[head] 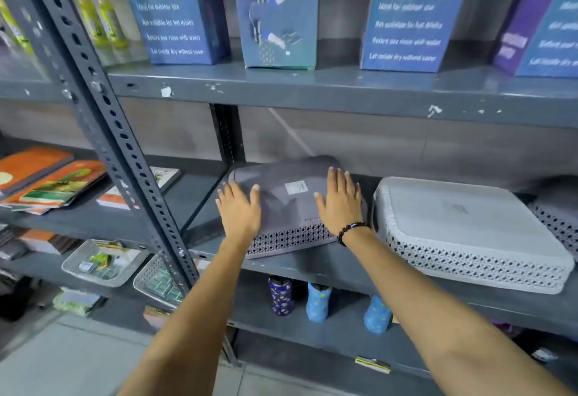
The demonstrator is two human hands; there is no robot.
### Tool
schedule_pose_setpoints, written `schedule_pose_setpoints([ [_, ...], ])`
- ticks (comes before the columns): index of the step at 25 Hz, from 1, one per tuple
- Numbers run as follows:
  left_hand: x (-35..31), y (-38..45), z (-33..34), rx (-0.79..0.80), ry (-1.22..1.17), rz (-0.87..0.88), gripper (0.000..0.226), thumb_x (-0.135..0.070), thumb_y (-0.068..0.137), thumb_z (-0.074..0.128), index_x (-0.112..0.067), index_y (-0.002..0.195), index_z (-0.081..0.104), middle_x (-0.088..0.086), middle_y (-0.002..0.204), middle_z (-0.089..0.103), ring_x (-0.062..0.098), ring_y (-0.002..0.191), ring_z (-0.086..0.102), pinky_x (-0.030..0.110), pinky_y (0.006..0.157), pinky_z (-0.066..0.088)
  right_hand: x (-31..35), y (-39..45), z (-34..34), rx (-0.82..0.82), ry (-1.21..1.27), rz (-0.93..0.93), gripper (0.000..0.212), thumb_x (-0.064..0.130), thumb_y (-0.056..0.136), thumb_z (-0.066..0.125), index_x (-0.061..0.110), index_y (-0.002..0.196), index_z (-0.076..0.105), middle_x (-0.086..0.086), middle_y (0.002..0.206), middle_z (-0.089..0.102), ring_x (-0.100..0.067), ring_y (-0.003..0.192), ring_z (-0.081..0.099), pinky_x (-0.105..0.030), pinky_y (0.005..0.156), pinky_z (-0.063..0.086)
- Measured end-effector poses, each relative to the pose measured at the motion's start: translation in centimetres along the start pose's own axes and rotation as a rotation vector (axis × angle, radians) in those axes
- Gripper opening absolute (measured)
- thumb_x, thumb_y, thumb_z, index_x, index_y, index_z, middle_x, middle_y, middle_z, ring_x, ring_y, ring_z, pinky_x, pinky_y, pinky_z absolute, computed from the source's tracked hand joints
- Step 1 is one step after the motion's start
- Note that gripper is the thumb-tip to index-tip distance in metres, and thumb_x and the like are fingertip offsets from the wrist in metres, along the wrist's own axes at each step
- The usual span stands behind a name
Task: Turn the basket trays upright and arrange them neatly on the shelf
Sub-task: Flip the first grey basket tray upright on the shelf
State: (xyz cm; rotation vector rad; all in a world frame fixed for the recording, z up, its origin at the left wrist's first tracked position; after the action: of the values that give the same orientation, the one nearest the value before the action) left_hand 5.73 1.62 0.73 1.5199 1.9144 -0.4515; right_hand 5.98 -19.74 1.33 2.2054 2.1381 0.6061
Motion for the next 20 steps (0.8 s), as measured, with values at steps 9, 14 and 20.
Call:
schedule_pose_setpoints([
  [9, 4.0, 7.8, 3.4, 0.168, -0.092, -0.466, 0.062, -0.041, 0.101, 0.016, 0.003, 0.141, 0.035, 0.023, 0.144, 0.041, 0.038, 0.131, 0.042, 0.046, 0.107, 0.037, -3.7, 7.4, 3.7, 0.183, 0.065, 0.375, 0.068, 0.041, 0.095, 0.037, 0.001, 0.147, 0.019, -0.022, 0.153, 0.024, -0.036, 0.144, 0.017, -0.058, 0.114, 0.017],
  [14, 3.8, 8.6, 3.7, 0.222, -0.199, -0.658, 0.065, -0.049, 0.099, 0.022, 0.000, 0.137, 0.041, 0.020, 0.139, 0.049, 0.035, 0.121, 0.053, 0.037, 0.085, 0.041, -4.7, 8.2, 4.3, 0.291, 0.211, 0.536, 0.073, 0.050, 0.094, 0.034, 0.004, 0.149, 0.016, -0.019, 0.154, 0.023, -0.036, 0.141, 0.024, -0.051, 0.114, 0.022],
  [20, 3.5, 10.5, 2.1, 0.169, -0.305, -0.573, 0.069, -0.054, 0.096, 0.022, -0.003, 0.142, 0.033, 0.022, 0.142, 0.047, 0.038, 0.123, 0.052, 0.044, 0.103, 0.042, -3.6, 7.7, 2.1, 0.103, 0.504, 0.757, 0.077, 0.060, 0.088, 0.040, 0.004, 0.140, 0.036, -0.023, 0.144, 0.037, -0.039, 0.132, 0.039, -0.046, 0.107, 0.036],
])
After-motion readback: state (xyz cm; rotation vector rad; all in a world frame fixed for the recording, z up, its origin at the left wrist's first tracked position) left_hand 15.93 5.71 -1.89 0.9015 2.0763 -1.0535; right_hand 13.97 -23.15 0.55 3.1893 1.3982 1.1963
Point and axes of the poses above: each hand's wrist, its own y-axis towards the middle knuckle, its own z-axis out of the palm, x = y × z, the point moved 6 cm from there along y, towards the middle knuckle
